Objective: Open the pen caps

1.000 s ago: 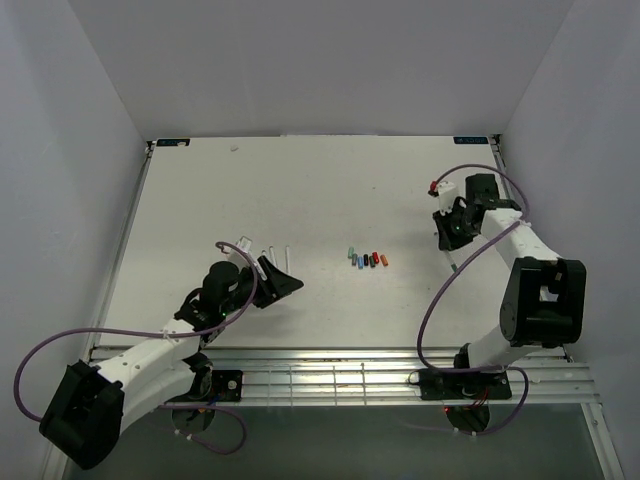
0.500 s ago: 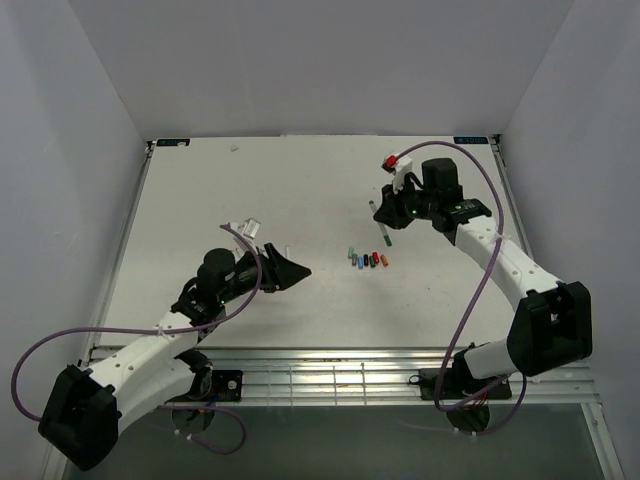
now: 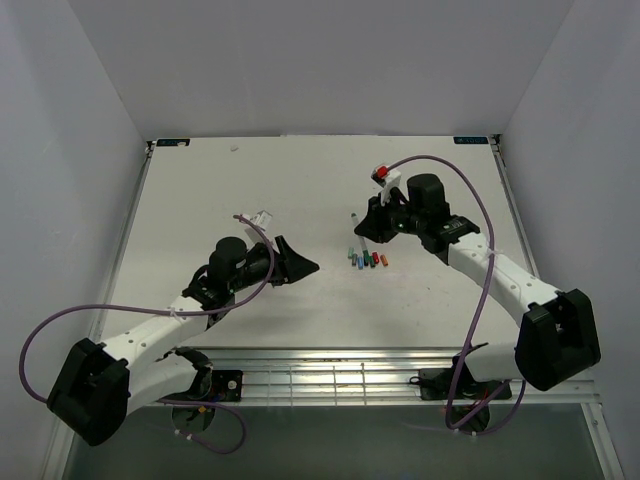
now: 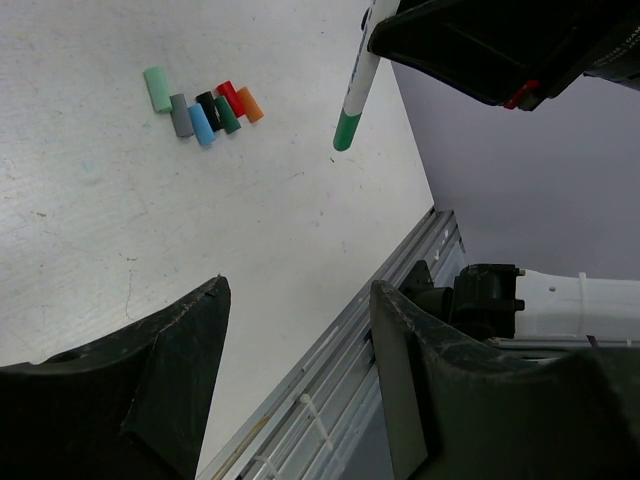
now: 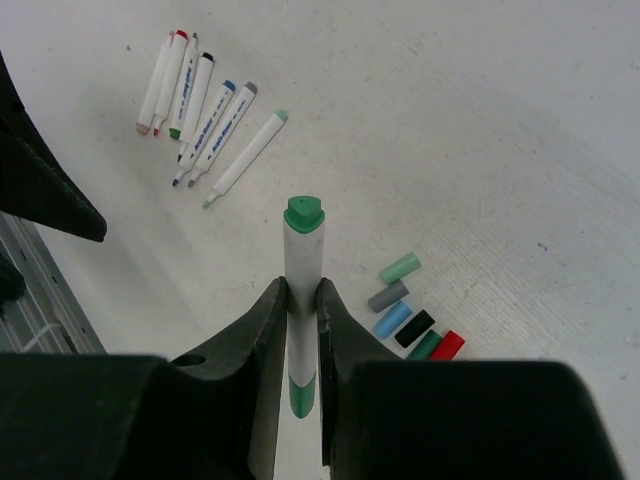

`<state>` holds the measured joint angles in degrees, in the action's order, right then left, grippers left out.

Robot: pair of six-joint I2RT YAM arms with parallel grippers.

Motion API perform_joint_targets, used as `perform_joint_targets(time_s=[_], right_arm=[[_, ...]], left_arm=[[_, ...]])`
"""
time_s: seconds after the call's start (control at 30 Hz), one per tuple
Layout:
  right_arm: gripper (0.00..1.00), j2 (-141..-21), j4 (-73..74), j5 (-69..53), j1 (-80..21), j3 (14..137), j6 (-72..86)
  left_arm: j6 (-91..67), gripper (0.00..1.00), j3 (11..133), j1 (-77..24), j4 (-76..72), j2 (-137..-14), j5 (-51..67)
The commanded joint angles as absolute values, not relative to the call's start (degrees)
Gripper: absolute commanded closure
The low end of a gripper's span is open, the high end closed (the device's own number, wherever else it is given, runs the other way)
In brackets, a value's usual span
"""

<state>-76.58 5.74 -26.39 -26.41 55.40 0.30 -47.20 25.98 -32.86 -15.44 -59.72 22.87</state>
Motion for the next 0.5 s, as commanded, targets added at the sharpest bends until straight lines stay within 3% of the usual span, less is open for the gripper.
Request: perform_joint_targets(time_s=[0.0,0.13,0.3,0.47], right_arm=[[0.92,-77.69,5.52,-20.23,-26.81,57.56,10.33],[0.92,-80.33,11.51,-23.89,-26.98,62.40,11.86],[0.92,-73.94,-8.98,-26.19,-27.33,50.49,25.89],[0.92,-73.57,-18.79,-27.52,-28.82,44.83,44.80]], left_arm=[[-45.88,0.32,27.69,-33.13,-16.17,-59.32,22.68],[-45.18,0.32,28.74,-33.66,-16.78,-61.51,24.25],[-44.47,0.32,29.88,-36.38,-22.23,-64.86,26.10],[-44.65,0.32,30.32,-38.05,-26.80,-68.10,24.79]])
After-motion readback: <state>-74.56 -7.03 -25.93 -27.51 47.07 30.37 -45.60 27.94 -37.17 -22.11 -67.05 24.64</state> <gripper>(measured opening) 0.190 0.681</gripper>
